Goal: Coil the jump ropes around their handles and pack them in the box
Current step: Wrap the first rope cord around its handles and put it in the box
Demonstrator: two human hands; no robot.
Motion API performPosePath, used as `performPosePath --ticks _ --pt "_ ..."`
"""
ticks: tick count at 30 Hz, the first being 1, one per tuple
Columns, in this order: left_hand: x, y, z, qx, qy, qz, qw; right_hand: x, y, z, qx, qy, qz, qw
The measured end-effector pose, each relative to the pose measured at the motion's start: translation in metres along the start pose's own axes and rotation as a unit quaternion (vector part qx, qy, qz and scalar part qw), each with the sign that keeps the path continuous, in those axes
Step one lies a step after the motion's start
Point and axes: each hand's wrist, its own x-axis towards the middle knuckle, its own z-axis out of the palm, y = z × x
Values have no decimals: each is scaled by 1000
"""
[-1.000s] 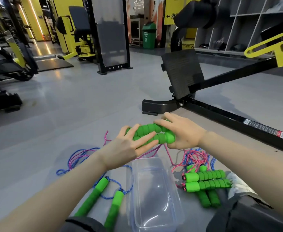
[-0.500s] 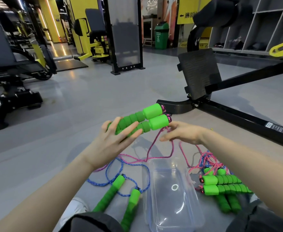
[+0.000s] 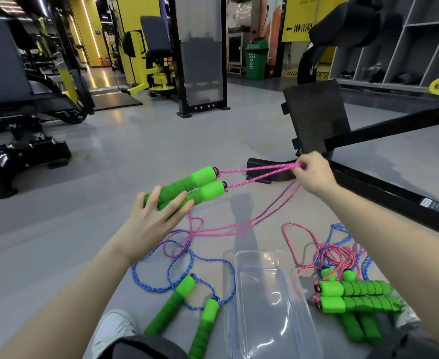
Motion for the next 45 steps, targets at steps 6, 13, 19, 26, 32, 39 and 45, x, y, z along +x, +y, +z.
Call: performPosePath --ticks 6,13,19,26,32,39,45 --pt "32 3 -2 -21 9 -66 998 43 0 -84 -106 164 -101 976" --pt "19 5 0 -7 6 -58 998 1 38 -34 -246 -243 -72 936" --pt "25 14 -3 -12 50 18 999 -29 12 2 -45 -360 -16 932" --pt "49 25 -13 -90 87 -33 992 -47 -35 25 373 -343 13 862" --pt "52 26 -14 -96 89 -46 990 -58 -49 32 378 -306 0 874" --pt "48 27 -9 -63 27 -55 996 -76 -55 32 60 -374 -110 919" --pt "35 27 0 -50 -27 -55 997 -76 -63 13 24 -431 -143 891"
